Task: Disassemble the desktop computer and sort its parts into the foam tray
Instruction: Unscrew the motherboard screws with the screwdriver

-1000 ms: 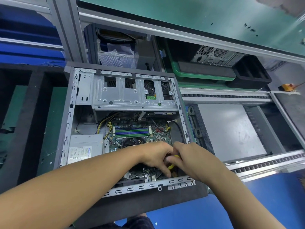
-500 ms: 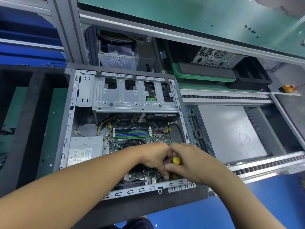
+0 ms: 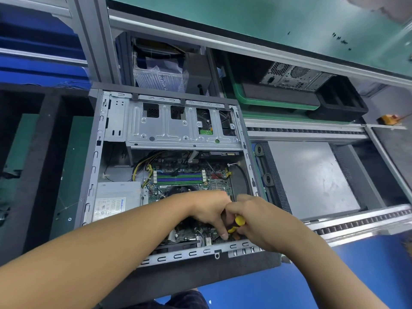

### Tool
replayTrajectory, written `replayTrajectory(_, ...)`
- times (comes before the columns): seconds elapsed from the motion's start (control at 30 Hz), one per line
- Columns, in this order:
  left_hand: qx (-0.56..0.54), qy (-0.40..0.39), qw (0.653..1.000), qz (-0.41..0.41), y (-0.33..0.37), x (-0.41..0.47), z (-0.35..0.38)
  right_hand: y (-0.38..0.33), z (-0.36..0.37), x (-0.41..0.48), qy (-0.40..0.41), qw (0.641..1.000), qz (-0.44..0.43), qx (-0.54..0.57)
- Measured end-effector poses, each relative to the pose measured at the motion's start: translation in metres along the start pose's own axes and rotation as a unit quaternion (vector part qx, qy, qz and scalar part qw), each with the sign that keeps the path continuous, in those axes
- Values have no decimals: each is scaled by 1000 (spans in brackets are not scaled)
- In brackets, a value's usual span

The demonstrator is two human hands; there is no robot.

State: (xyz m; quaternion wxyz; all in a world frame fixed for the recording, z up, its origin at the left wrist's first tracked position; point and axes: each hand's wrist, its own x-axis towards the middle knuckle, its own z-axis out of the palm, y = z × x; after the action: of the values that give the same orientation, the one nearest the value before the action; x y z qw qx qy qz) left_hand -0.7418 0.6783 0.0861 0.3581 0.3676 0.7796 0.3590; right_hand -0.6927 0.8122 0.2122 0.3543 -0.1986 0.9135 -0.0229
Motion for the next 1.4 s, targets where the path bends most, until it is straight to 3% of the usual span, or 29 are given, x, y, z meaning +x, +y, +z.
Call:
replayTrajectory(0.13,17,30,999,7,2,-1,3,0,-5,-3,13,997,57,57)
replayTrajectory(0.2,17,26,999,13,4,-1,5,-1,-4,-1,43,994,96,27)
replayTrajectory(0.33,12,5,1000,-1,5,-2,2,-9,1,1,66,995,70,8)
replayTrajectory(0.57,6,-3,1000,-20,-1,0,3,-6,-3,-1,17,999,29,26)
replayTrajectory(0.7,20,12,1000,-3,2,-2,5,-6,-2,0,47,995,59,58)
replayTrajectory(0.8,19,18,1000,14,4,-4,6,-9,2,3,73,991,112,20)
replayTrajectory(1.13,-5,4,1000,-16,3,-3,-1,-8,-2,-1,4,999,50,21)
replayTrajectory(1.27,3,30,1000,-1,5,-2,4,-5,0,-2,39,995,58,68)
replayTrajectory(1.4,5,28,1000,-1,5,-2,5,-7,3,2,63,992,110,25)
